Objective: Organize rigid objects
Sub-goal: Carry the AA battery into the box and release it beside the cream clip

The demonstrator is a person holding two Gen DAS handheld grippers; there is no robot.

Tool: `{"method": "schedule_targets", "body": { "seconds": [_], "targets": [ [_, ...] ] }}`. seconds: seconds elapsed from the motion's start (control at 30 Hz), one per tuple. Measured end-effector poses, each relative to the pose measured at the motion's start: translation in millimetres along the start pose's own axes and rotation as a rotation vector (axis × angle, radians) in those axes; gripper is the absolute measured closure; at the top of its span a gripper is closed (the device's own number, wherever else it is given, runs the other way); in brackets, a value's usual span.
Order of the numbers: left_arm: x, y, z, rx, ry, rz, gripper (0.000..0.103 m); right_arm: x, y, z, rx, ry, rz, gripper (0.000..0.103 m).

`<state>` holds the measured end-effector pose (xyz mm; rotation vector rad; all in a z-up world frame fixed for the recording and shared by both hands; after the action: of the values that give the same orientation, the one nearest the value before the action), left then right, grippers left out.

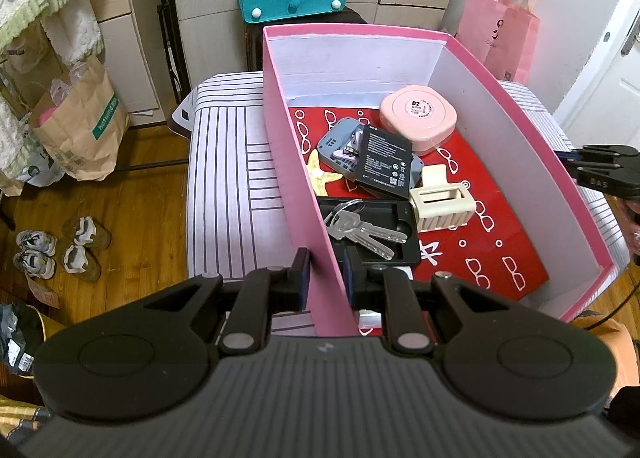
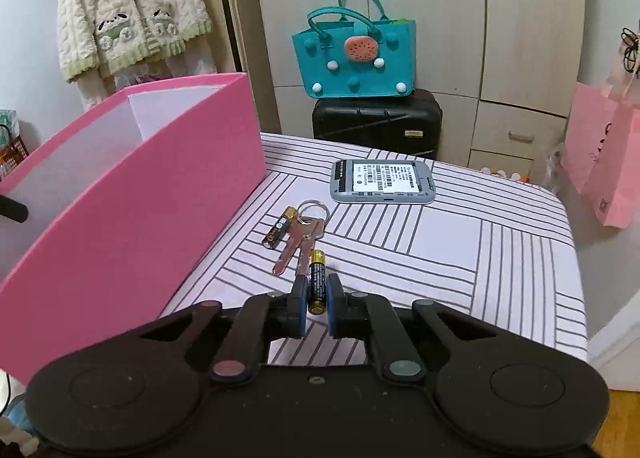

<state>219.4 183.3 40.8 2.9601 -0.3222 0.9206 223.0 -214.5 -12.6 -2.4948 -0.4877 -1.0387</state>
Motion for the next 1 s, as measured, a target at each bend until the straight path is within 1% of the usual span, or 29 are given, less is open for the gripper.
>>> {"method": "schedule_targets", "body": {
  "seconds": [0.17, 0.4, 0.67, 0.77, 0.87, 1.0],
  "targets": [
    [-1, 0, 0, -0.006, 0.005, 0.008, 0.087, 2, -10, -17, -0.001, 0.008, -0.001, 0.092],
    [-2, -1, -1, -0.01, 0.014, 0.013, 0.086, 15, -27, -42, 0.037, 0.046, 0.017, 0.092],
    [-1, 0, -1, -0.008, 0.013, 0.027, 0.086, 45, -52, -73, 0.119, 0.093, 0.025, 0.092],
    [-1, 1, -1, -0.004, 0.01, 0.042, 0.086, 57, -64, -82, 0.166, 0.097, 0.013, 0.092],
    [1, 4, 0, 0.007, 0.006, 0.071, 0.087, 66, -81, -84, 0.216, 0.078, -0.019, 0.092],
    [2, 9, -1, 0.026, 0.001, 0.11, 0.087, 72, -104, -74, 0.3, 0.014, -0.038, 0.092]
  ]
}}
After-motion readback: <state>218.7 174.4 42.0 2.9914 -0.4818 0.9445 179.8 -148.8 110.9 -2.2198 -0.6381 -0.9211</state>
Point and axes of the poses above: each gripper's, at about its wrist camera, not at the fingertips, and z roughly the way its jaws point, y to its right, x to its top, the point moved 1 cm from there along z, roughly the way its jaws point, and after that the axes turned 11 degrees about x, right-handed, at the moved point
